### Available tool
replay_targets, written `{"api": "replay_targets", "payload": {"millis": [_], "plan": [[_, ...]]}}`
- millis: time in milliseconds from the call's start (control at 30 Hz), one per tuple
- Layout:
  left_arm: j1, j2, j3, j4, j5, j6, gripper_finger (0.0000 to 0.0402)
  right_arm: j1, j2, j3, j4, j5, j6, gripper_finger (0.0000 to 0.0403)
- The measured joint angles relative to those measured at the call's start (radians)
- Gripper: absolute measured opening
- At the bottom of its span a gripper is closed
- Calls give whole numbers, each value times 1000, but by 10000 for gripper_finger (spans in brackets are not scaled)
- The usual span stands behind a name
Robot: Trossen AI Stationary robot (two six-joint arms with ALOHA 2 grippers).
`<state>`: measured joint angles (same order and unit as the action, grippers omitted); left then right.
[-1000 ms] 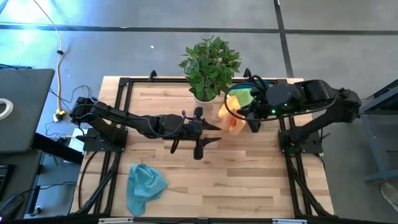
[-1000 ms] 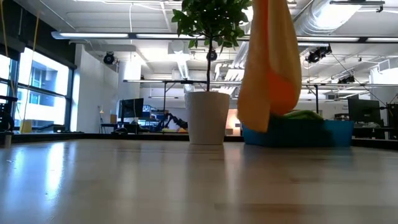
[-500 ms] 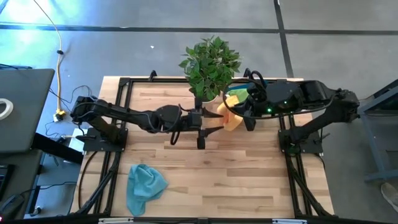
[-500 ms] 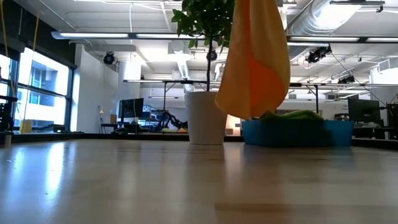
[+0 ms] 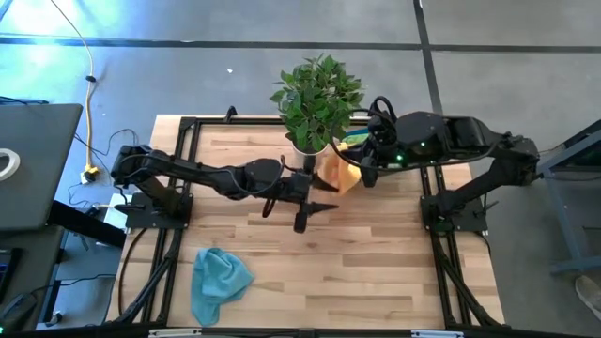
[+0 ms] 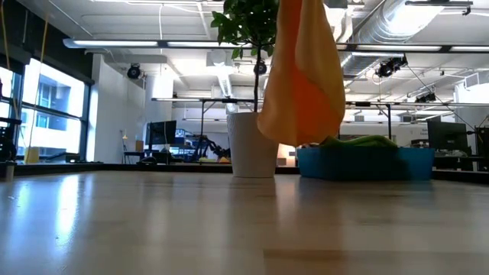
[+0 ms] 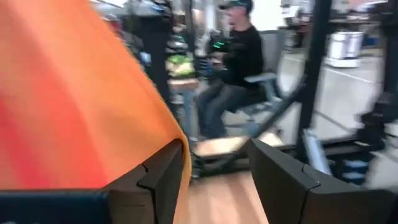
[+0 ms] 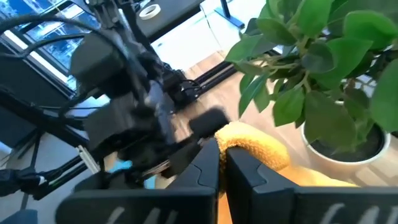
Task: Sort microfiber towel by color & place in baskets
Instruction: Fold the orange towel
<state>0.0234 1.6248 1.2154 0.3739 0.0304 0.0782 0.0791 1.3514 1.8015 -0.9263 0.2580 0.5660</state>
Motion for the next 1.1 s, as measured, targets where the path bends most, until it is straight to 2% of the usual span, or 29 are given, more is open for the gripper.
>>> {"api": "replay_targets", "payload": {"millis": [67, 200, 400, 667, 933, 1100], "plan": [[-5, -2, 1, -57, 34, -26, 169, -9, 0, 0, 2, 0, -6, 0], [-15, 0, 0, -169, 37, -41, 161, -21, 0, 0, 15, 0, -9, 0], [-24, 17, -2, -237, 33, -47, 151, -21, 0, 0, 28, 0, -10, 0], [-41, 60, 2, -184, -76, -49, 151, -20, 0, 0, 35, -2, -7, 0], [-46, 82, -1, -84, -92, -34, 149, -19, 0, 0, 35, -3, -6, 0], [-52, 86, 0, -83, -244, -3, 150, -19, 0, 0, 43, -3, 13, 0]]}}
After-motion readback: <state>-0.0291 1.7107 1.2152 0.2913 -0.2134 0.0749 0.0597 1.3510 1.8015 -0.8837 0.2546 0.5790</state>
